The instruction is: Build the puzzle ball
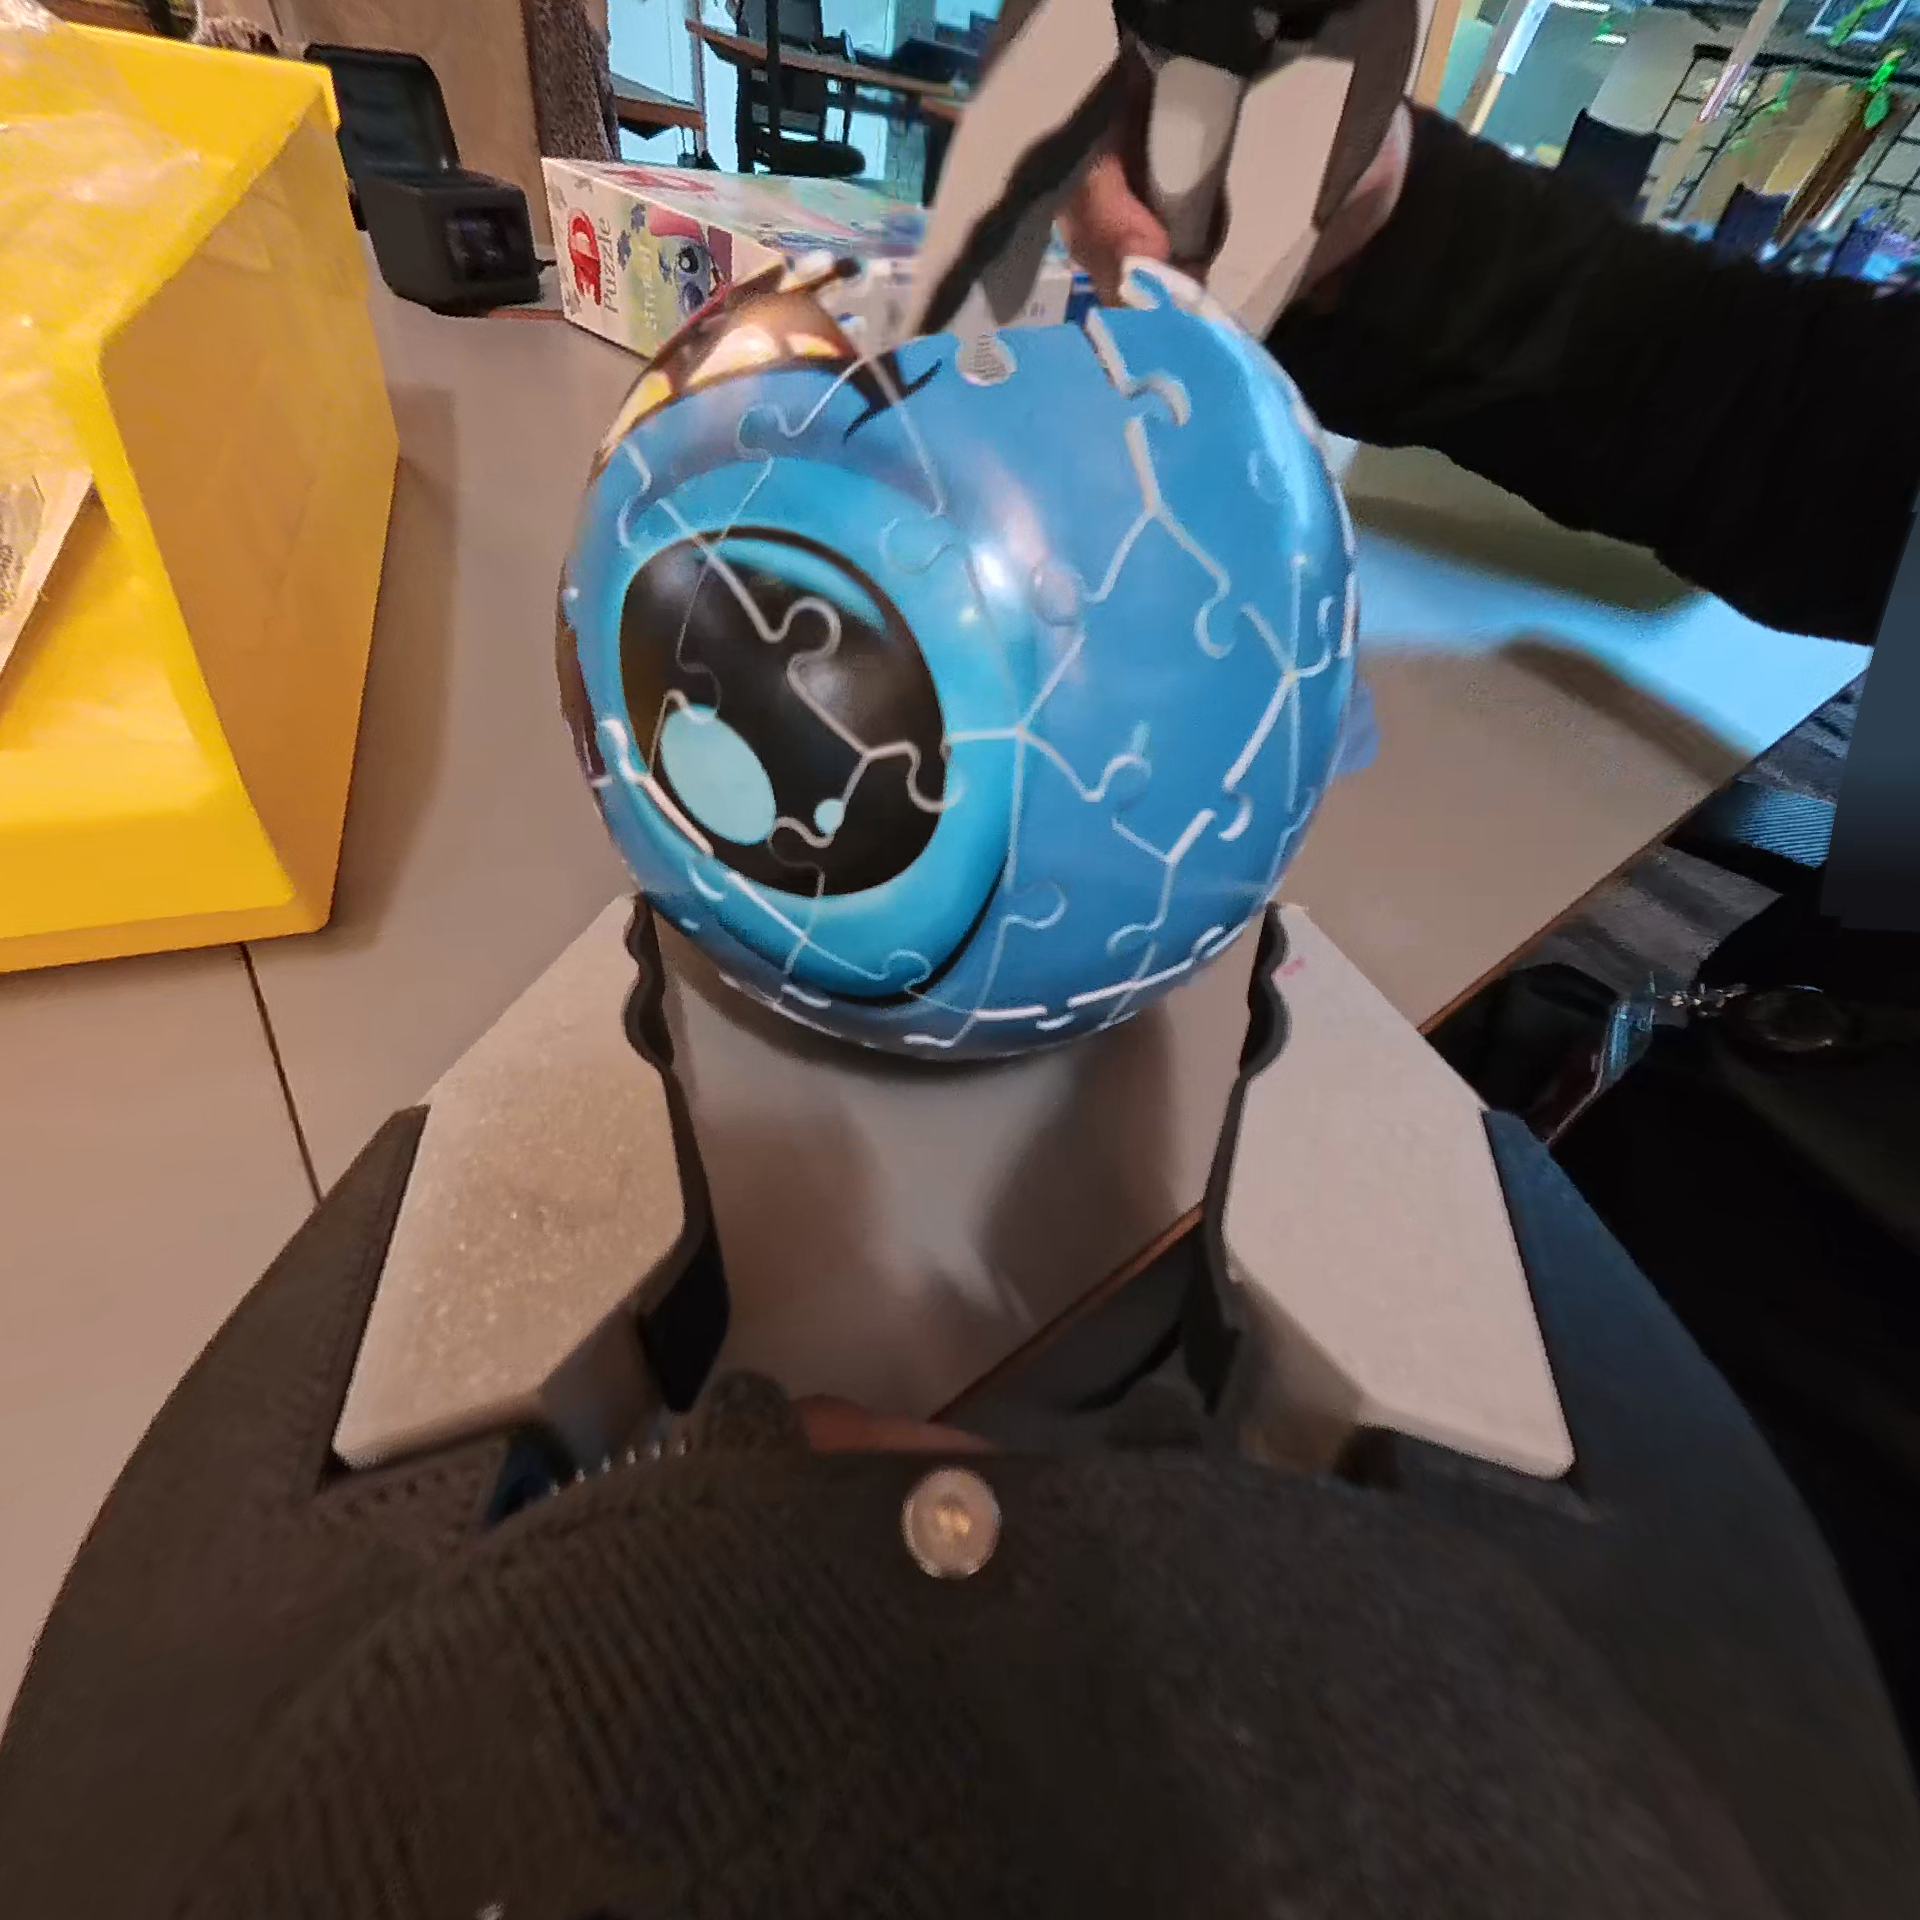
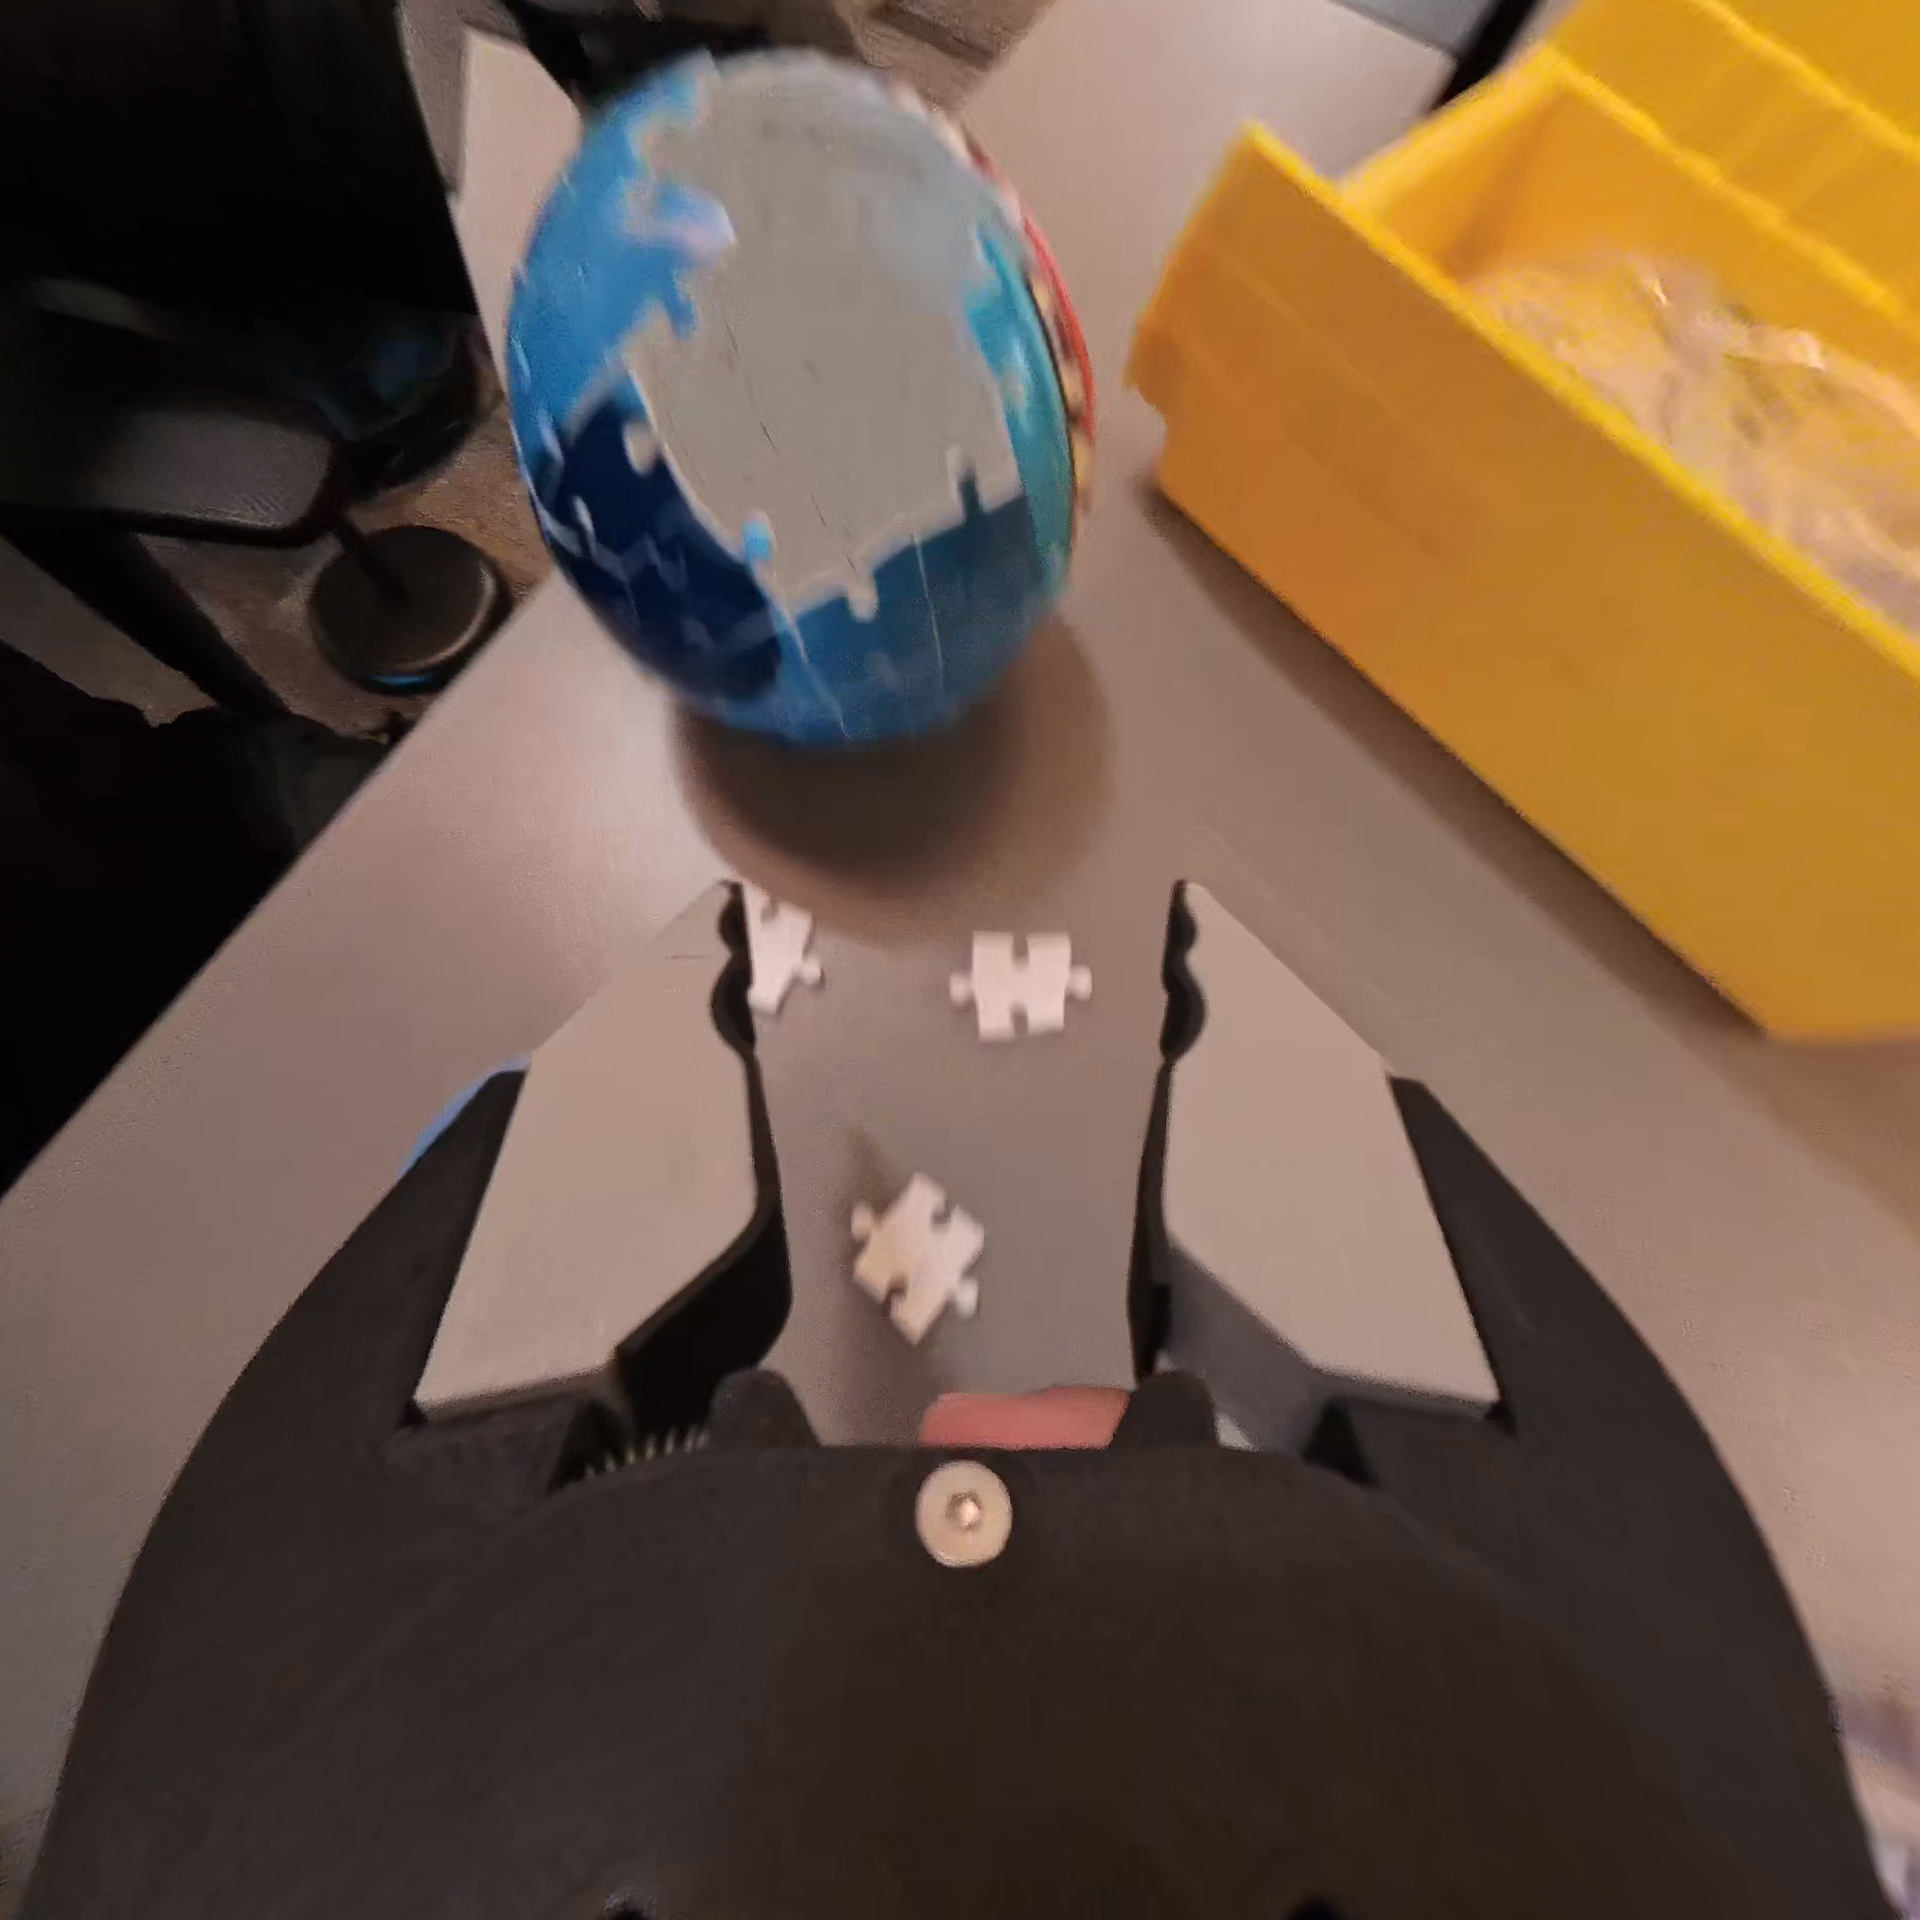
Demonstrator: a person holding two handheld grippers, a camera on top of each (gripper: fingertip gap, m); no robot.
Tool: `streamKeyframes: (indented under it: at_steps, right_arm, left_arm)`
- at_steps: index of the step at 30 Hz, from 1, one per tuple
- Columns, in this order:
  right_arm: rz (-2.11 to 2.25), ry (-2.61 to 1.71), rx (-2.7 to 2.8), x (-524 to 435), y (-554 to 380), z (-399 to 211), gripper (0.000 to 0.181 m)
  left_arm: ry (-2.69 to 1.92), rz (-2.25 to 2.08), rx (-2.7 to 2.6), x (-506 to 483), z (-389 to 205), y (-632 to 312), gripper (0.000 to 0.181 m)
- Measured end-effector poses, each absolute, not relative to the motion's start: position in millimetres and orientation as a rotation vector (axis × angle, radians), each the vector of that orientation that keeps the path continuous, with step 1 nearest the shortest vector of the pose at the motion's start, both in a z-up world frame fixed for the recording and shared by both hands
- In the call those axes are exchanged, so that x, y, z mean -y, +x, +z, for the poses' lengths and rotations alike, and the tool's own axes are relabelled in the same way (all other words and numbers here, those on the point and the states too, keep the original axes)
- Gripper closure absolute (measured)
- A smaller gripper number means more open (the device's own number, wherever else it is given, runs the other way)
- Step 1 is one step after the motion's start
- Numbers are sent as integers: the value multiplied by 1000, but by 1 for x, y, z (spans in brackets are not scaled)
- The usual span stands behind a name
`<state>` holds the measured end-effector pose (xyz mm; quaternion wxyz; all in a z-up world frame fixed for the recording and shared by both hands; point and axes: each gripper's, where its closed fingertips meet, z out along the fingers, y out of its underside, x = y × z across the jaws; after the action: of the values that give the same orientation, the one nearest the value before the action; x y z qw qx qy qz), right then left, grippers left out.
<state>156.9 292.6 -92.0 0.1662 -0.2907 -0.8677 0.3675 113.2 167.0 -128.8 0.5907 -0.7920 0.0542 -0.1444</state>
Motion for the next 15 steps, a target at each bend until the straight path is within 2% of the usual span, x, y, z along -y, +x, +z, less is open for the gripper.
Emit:
streamKeyframes:
  at_steps: [6, 15]
  right_arm:
    - [907, -994, 2430, -354, 212, -137, 156]
    - [907, -999, 2503, -341, 174, -168, 162]
  left_arm:
    - [-1837, -322, -142, -167, -130, 113, 70]
    - [-1856, -306, -118, -166, -129, 115, 72]
